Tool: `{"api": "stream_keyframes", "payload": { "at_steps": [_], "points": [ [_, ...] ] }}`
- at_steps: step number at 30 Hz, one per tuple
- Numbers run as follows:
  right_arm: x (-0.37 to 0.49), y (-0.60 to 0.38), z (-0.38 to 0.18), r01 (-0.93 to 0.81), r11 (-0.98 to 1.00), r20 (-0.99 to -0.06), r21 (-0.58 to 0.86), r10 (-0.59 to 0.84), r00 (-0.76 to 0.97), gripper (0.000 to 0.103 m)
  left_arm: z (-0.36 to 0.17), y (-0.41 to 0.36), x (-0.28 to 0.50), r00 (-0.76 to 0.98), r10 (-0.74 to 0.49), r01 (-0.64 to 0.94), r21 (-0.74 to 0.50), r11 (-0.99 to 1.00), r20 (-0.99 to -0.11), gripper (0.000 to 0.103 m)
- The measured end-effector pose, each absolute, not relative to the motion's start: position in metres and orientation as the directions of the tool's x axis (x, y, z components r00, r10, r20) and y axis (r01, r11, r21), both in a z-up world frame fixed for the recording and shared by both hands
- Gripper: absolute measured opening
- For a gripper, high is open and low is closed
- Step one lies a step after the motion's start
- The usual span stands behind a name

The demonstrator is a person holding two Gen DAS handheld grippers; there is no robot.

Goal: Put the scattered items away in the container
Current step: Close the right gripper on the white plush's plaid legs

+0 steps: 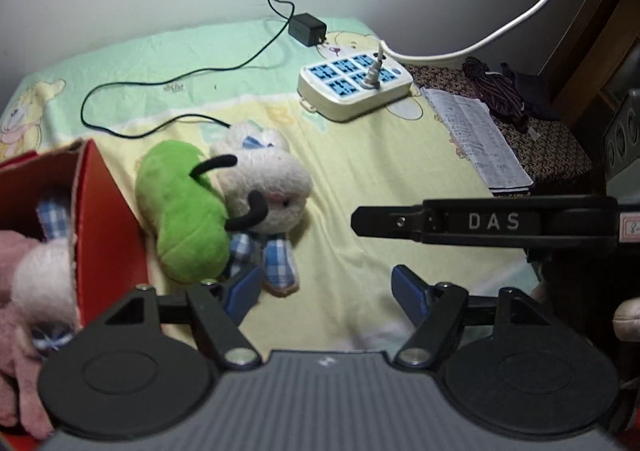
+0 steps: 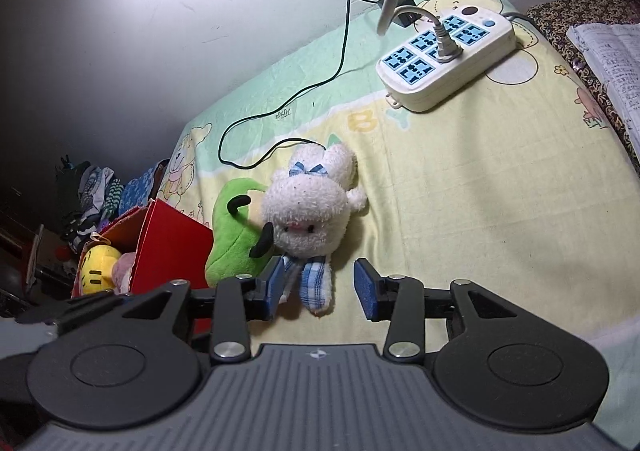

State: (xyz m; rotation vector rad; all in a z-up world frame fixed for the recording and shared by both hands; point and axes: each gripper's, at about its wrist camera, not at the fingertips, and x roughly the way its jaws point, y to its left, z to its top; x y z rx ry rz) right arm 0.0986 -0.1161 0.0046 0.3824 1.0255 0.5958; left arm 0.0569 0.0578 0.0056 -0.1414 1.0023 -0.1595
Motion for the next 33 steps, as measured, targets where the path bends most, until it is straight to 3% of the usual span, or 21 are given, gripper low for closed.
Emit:
{"api": "stream_keyframes", "payload": {
  "at_steps": [7,22,26,28,33],
  "points": [
    [0.121,-0.106,-0.025,-0.315,0.756,-0.702,0.574,0.652,0.286,0.042,-0.031,0.055,0.068,0.483,-0.092,0.031,-0.088,0.996,-0.871,0.074],
    [0.155,-0.05,-0.06,-0.45,0.71,-0.735,0.542,0.66,0.156,0.042,-0.055,0.088,0.092,0.414,-0.109,-0.074,-0.152,0.986,-0.904,0.077],
    [0.16,-0.047,-0.064,-0.449,0.684,-0.706,0.576,0.693,0.15,0.041,-0.06,0.091,0.097,0.405,-0.105,-0.083,-0.151,0.985,-0.908,0.077],
    [0.16,-0.046,-0.065,-0.45,0.677,-0.7,0.583,0.699,0.145,0.031,-0.061,0.092,0.098,0.402,-0.109,-0.084,-0.155,0.984,-0.909,0.077],
    [0.161,-0.061,-0.069,-0.398,0.669,-0.677,0.628,0.722,0.147,0.019,-0.059,0.087,0.096,0.4,-0.136,-0.048,-0.169,0.984,-0.907,0.077]
  ]
}}
